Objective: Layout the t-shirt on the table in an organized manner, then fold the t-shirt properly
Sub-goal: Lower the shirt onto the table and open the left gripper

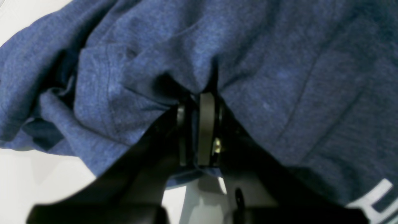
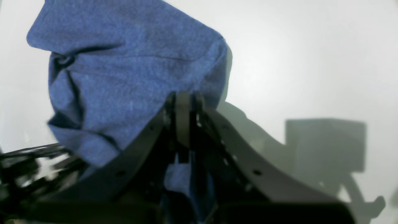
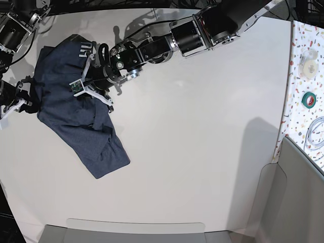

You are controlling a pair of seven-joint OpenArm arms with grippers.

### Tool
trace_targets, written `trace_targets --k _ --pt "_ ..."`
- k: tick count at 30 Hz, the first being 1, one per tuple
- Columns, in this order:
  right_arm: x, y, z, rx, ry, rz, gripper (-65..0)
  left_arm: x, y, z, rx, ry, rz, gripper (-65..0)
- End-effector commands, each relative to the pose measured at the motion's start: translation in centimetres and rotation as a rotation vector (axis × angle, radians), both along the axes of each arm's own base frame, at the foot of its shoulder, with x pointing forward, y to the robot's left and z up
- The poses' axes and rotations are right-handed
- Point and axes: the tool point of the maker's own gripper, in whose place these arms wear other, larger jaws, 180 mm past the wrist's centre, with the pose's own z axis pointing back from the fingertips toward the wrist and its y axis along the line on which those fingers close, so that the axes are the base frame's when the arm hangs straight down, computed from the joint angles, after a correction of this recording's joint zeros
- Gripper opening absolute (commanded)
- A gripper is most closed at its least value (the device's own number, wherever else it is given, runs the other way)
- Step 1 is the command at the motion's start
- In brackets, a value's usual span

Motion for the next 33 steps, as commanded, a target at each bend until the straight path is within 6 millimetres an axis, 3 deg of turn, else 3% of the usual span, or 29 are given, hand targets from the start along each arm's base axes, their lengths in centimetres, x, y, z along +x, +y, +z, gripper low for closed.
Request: trace_targets --k 1,6,9,13,18,20,30,33 --pt "1.5 -1.0 2.6 -0.024 -0.084 -0.003 -65.0 1.5 -0.8 4.5 -0.124 -0.059 0.028 -65.0" --pt "3.3 -0.1 3.9 0.002 -0.144 -0.009 -65.0 5.1 4.6 10.2 -0.317 -0.089 0.214 -65.0" --pt "4.6 0.3 5.0 0.02 -0.188 -0.013 -65.0 5.9 8.0 11.7 -0.377 -0.107 0.298 -65.0" --pt "6.3 0.6 5.4 0.074 -0.224 -0.037 -65.0 4.9 9.9 10.5 -0.375 -0.082 0.331 -65.0" --pt "7.8 3.2 4.8 0.162 -0.234 -0.027 -65.0 4.0 11.3 8.4 -0.342 -0.055 0.352 -65.0" --pt "7.9 3.4 4.8 0.167 -0.238 -0.027 -65.0 3.8 11.9 8.5 -0.339 -0.064 0.353 -65.0" --pt "9.0 -0.4 6.8 0.034 -0.273 -0.094 -65.0 3.7 19.4 11.5 -0.426 -0.115 0.542 -65.0" --pt "9.0 -0.3 5.8 0.053 -0.246 -0.102 -65.0 2.0 20.9 10.2 -0.412 -0.084 0.576 -65.0"
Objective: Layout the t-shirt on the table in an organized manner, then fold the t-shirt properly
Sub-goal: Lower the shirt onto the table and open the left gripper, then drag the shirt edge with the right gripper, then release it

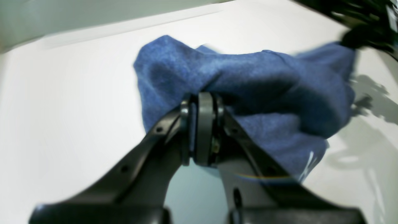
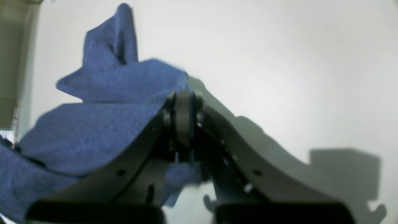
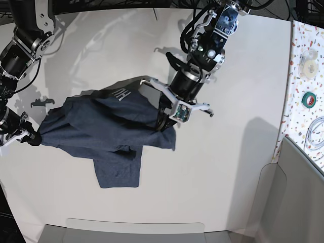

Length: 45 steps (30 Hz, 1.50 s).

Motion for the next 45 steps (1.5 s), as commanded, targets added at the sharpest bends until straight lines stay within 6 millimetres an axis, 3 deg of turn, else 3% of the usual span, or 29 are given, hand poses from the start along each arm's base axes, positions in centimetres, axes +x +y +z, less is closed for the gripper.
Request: trace_targets --k 1,10,18,19,31,34,39,41,45 --pt "1.0 -1.3 2.4 -0.015 -0.069 -0.021 -65.0 -0.7 -0.1 0.9 -0.008 -0.035 -0.015 -65.0" --pt "1.9 -1.3 -0.2 0.124 -0.039 -0.12 -65.0 -9.2 -1.8 -3.5 0.032 0.129 -0.167 -65.0" --pt "3.0 -0.9 0.3 0.162 -0.055 -0.159 -65.0 -18.5 -5.0 -6.6 0.099 0.249 -0.461 -65.0" --pt "3.1 -0.8 0.4 0.163 -0.059 -0.157 -65.0 -18.8 -5.0 -6.7 0.112 0.246 -0.483 -65.0" --pt "4.3 -0.1 1.5 0.178 -0.089 -0.149 -65.0 -16.2 -4.8 -5.4 0.16 0.148 -0.508 -64.4" --pt "4.6 -0.7 2.4 0.172 -0.107 -0.155 -65.0 -16.2 -4.9 -5.0 0.151 0.141 -0.507 -55.5" --pt "5.2 -1.2 4.1 0.167 -0.139 -0.156 -65.0 -15.3 -4.3 -4.9 0.149 0.141 -0.444 -35.5" --pt "5.2 -1.2 4.1 0.167 -0.139 -0.156 -65.0 -14.1 -3.4 -4.8 0.151 0.137 -0.37 -32.0" --pt "5.2 -1.4 4.1 0.165 -0.139 -0.158 -65.0 -10.2 -0.8 -3.8 0.165 0.084 -0.213 -32.5"
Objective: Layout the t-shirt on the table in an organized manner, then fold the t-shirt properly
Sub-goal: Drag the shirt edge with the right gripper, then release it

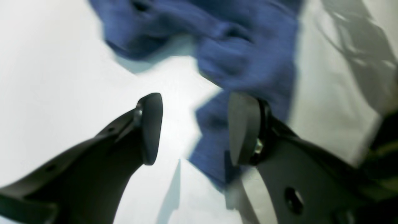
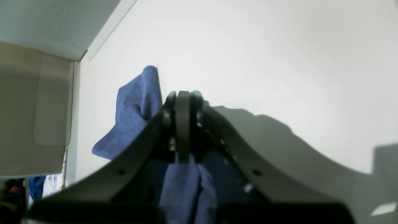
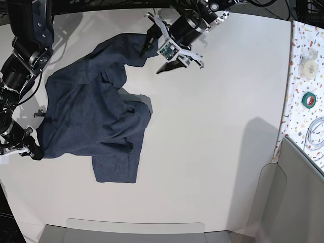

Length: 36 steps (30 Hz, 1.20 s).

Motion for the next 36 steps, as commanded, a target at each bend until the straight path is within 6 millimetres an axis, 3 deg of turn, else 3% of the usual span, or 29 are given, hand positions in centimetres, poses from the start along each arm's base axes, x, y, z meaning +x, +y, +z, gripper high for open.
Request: trace_targets --k 1,4,7,11,16,21,25,27,29,31,33,36 --pt "1.0 -1.6 3.1 -0.025 -0.081 -0.031 -65.0 1.9 1.3 1.7 -0.019 -0.071 0.066 -32.5" --pt "1.1 -1.8 3.6 -0.031 -0.091 -0.033 -65.0 4.7 4.4 2.6 0.001 -0.121 0.184 -32.7" --pt "0.6 -3.4 4.6 -0.063 -0.08 -0.035 -64.8 6.3 6.5 3.3 0.014 -0.155 0.249 -33.5" --pt "-0.7 -4.4 4.1 -0.089 -0.024 -0.012 -47.6 6.7 7.2 3.3 0.024 -0.156 0.265 -33.4" --pt "-4.5 -6.8 1.8 -0.084 0.047 -0.026 -24.3 6.0 7.3 2.5 0.03 -0.126 0.267 -33.4" --pt "-9.6 -7.7 -0.9 0.098 0.038 -0.088 -16.8 5.8 7.3 2.2 0.035 -0.116 0.266 -33.4" --pt "-12.4 -2.9 -4.4 0.277 0.062 -0.015 -16.8 5.6 6.8 2.2 0.024 -0.11 0.261 -33.4" --pt "-13.0 -0.8 -5.1 0.286 0.062 0.023 -16.8 5.6 6.6 2.3 0.012 -0.109 0.264 -33.4" --pt "-13.5 2.9 -5.9 0.304 0.052 0.076 -16.8 5.7 6.7 2.2 0.017 -0.108 0.267 -33.5" --pt "-13.3 5.8 -5.3 0.285 0.018 0.128 -17.7 5.7 6.8 1.9 0.023 -0.104 0.27 -33.6" --pt "-13.1 7.9 -4.4 0.25 -0.011 0.174 -22.6 5.7 6.8 1.7 0.026 -0.101 0.266 -35.1" --pt "-12.5 9.5 -2.0 0.138 -0.068 0.235 -40.4 5.6 6.5 1.7 0.018 -0.098 0.267 -37.6"
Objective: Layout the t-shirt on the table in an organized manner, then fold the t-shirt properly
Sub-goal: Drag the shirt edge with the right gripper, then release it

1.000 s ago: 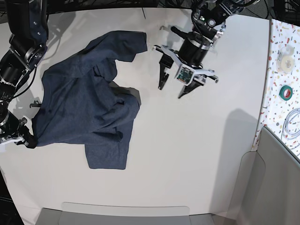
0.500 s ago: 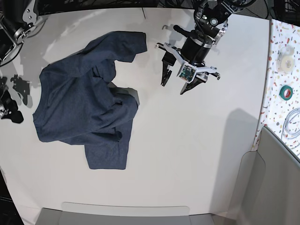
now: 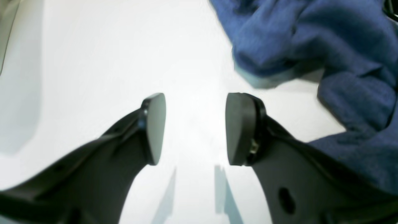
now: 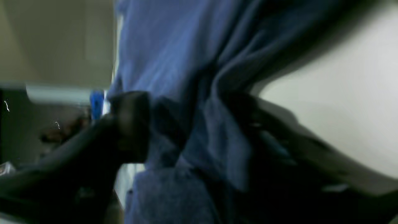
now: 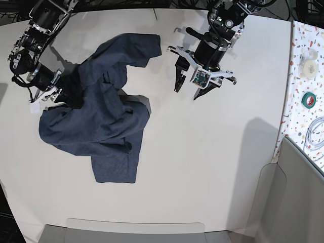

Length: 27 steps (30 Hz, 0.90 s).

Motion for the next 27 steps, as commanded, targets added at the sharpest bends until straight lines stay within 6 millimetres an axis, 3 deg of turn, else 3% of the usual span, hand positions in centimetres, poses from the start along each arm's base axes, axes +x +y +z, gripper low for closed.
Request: trace_targets --k 1,4,8,13,20,23,27 --pt "1.6 -1.8 4.0 -0.062 -0.129 -0.028 -48.1 0.5 -0.3 1.4 -0.022 -0.055 -0.003 -37.9" --pt "1.4 -2.3 5.9 -0.204 -0.181 -0.043 -65.0 0.5 -0.4 1.5 -0.026 -0.055 -0.002 -38.1" --pt "0.8 -2.8 8.4 -0.417 -0.23 -0.045 -65.0 0.5 0.0 1.2 -0.013 -0.041 0.003 -38.1" --pt "-1.1 -2.5 8.8 -0.524 -0.229 -0.028 -65.0 0.1 -0.1 0.1 0.006 0.021 0.006 -38.2" --pt "-2.8 1.8 5.6 -0.377 -0.16 -0.042 -65.0 0.1 0.1 0.0 0.011 0.028 0.011 -38.2" --pt "-2.7 2.0 3.0 -0.346 -0.08 -0.062 -65.0 0.0 0.0 -0.1 0.011 0.033 0.007 -38.3" --pt "-3.2 0.9 0.5 -0.422 0.023 -0.07 -65.0 0.0 0.0 -0.1 0.012 0.034 0.009 -38.3"
